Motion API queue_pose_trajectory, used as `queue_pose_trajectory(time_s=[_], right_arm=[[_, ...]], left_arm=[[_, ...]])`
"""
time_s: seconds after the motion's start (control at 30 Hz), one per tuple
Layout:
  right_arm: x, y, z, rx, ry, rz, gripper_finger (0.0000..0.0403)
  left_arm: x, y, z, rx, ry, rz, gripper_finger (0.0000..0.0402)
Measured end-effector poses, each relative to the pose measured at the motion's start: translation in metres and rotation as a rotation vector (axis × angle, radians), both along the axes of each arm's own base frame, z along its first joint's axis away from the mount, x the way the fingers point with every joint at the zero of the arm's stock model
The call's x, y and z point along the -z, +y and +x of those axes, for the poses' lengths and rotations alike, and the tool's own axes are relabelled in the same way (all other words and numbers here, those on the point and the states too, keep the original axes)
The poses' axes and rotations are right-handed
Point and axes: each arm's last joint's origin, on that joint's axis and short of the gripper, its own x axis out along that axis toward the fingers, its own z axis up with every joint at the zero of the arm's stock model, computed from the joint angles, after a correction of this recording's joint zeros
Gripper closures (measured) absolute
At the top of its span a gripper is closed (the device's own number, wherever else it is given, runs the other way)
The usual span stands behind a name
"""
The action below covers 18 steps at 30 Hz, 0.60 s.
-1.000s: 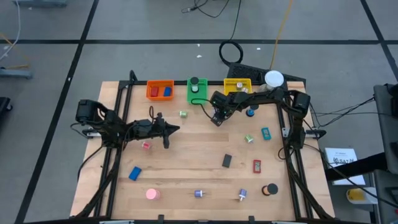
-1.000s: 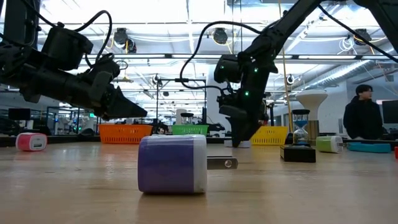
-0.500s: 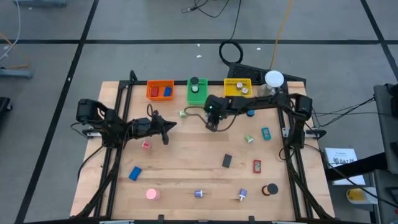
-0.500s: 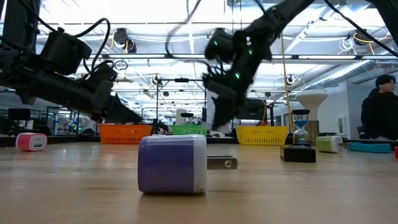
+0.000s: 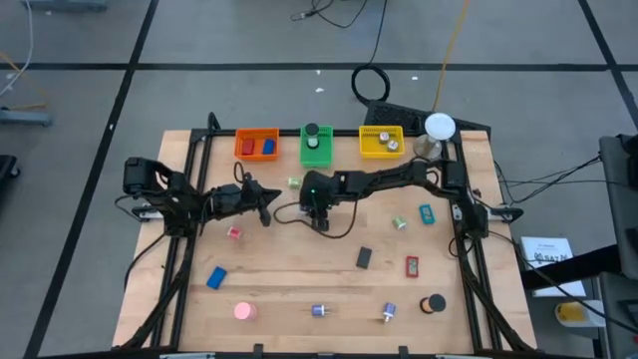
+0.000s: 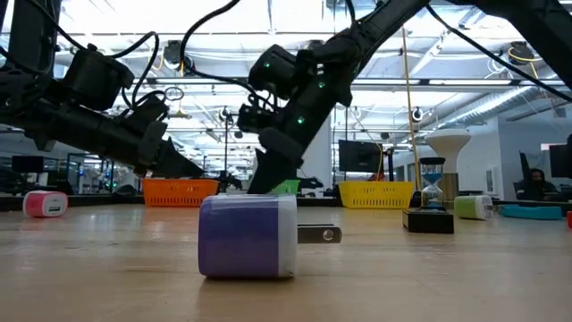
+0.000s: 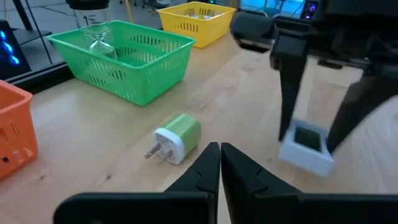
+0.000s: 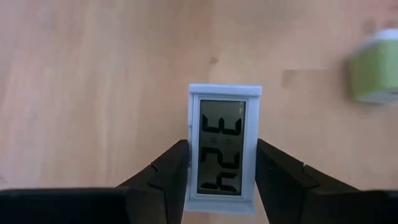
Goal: Pick & Place Office items
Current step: Put the white digital clock into the orange bin
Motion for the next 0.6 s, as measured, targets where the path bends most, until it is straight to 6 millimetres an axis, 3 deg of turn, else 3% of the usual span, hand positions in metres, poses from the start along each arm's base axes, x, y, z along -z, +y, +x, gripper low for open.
queue_pose_trajectory(time_s=[0.17, 0.37, 0.6], right_arm=[[0.008, 0.0, 0.004, -0.032, -0.003, -0.024, 0.0238], [0.008, 0.004, 0.007, -0.024, -0.02, -0.082, 0.0209], [-0.014, 0.013, 0.003, -0.034, -0.042, -0.081, 0.017]], left_arm=[[0.0, 0.0, 0.0, 0.003, -0.001, 0.0, 0.0399], [0.0, 0.0, 0.0, 0.004, -0.002, 0.0, 0.0385], [0.0, -0.001, 0.001, 0.031, -0.011, -0.027, 0.0383]])
